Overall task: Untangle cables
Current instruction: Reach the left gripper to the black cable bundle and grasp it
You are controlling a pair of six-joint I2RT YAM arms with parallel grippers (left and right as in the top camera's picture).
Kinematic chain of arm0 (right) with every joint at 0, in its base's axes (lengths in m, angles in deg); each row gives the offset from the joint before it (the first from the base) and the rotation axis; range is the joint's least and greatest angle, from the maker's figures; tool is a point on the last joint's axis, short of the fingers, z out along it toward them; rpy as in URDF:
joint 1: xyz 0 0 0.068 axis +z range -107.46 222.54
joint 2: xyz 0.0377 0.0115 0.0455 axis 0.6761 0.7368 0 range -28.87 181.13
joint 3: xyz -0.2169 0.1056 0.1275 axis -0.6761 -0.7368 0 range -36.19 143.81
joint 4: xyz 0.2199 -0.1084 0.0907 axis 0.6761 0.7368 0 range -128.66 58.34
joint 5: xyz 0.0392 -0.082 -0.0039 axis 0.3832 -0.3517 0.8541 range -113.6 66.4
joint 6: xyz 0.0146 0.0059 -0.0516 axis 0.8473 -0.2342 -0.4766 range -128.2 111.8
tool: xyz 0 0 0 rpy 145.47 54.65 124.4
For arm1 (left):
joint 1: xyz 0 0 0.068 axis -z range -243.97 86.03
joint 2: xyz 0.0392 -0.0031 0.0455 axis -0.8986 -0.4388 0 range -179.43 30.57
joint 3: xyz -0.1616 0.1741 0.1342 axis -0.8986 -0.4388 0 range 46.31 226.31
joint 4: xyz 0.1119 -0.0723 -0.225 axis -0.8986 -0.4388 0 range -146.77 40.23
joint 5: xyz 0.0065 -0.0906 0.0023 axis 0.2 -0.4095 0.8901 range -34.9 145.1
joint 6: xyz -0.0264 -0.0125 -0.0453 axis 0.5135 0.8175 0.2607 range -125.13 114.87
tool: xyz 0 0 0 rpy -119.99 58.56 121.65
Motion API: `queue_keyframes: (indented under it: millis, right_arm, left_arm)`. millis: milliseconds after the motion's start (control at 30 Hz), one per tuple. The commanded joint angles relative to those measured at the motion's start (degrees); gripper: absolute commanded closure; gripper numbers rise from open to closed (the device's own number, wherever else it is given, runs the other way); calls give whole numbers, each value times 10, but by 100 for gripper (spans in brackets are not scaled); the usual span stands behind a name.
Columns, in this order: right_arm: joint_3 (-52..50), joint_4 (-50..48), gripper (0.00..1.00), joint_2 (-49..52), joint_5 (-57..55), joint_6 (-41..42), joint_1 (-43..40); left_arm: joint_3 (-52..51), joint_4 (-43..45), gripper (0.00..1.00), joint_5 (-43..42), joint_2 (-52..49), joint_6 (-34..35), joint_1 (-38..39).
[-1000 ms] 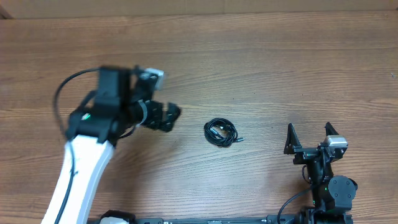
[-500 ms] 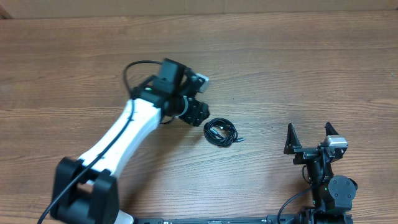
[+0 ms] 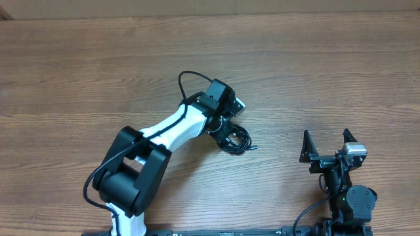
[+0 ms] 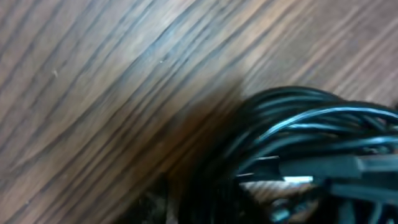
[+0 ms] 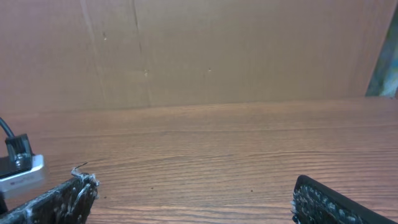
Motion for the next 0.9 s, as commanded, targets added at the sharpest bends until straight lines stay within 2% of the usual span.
queue_keyframes:
  millis: [0,67,133,233,333,400,467,533,600,700,800,833,867]
  right_arm:
    - [-6,-2,0,-7,-4,-4,3]
    - [-6,-2,0,-7,-4,-4,3]
    - [-6,-2,0,-7,-4,-4,3]
    - [-6,-2,0,-7,-4,-4,3]
    - [-6,-2,0,-7,-4,-4,3]
    - [-6,-2,0,-7,-4,-4,3]
    - [-6,-2,0,-7,-4,-4,3]
    - [-6,-2,0,-7,-4,-4,3]
    - [-6,-2,0,-7,-4,-4,3]
    - [-6,-2,0,-7,-4,-4,3]
    - [-6,-2,0,-7,-4,-4,3]
    - [-6,-2,0,-7,-4,-4,3]
    - [-6,-2,0,-7,-4,-4,3]
  left_arm:
    - [11,6,96,42,-8,-14,-3]
    - [14,2,96,56,-7,-4,-4]
    - [24,-14,96,104,-3,29,-5]
    - [55,-61,96,181,7,101,-11]
    - [95,-122,96,210,23,187,-25]
    - [124,-173,96,210,33,275,-38]
    - [148,-231,96,193,40,393,-52]
    - [153,-268,96,156,41,488,-65]
    - [149,-282,96,108,40,552,-73]
    - [132,-277,96,64,40,601,-75]
    - [126,-274,94,66,40,597,-73]
    - [126,-274,79,66,40,588,-73]
    - [126,-273,51,70,40,577,-73]
